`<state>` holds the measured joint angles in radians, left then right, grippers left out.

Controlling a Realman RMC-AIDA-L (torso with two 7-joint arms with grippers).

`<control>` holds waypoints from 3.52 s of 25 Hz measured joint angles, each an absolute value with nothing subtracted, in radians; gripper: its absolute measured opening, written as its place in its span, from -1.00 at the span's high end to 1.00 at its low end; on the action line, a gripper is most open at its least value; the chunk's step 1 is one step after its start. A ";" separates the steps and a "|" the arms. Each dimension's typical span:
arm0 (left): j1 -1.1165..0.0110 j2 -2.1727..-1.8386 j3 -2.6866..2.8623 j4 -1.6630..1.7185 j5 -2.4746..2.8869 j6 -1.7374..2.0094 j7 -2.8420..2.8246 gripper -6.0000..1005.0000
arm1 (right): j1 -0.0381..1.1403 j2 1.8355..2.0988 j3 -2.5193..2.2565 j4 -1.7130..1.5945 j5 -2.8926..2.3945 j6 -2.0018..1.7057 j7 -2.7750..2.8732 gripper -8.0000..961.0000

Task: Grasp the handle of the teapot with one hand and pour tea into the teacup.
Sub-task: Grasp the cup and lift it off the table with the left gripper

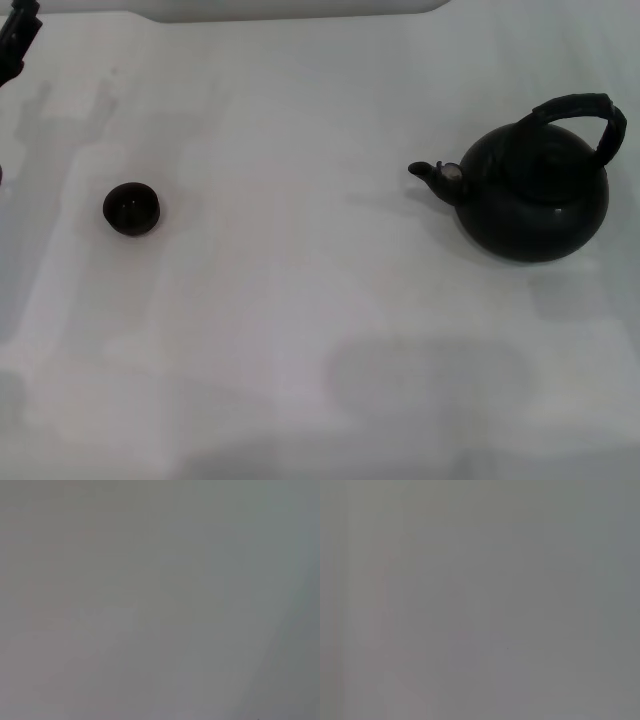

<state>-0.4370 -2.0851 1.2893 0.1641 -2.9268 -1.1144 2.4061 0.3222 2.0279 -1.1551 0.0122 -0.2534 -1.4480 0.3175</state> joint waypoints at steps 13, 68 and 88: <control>-0.443 -2.084 1.290 0.164 -2.927 -1.117 2.405 -0.75 | 0.322 2.028 -1.155 0.011 -0.250 -1.447 0.319 -0.81; -0.501 -2.014 1.279 1.218 -0.724 -1.076 0.631 -0.76 | 0.334 2.026 -1.155 0.009 -0.250 -1.391 0.319 -0.81; -0.515 -2.065 1.273 1.208 -0.592 -1.234 0.628 -0.76 | 0.336 2.026 -1.155 0.009 -0.250 -1.374 0.319 -0.81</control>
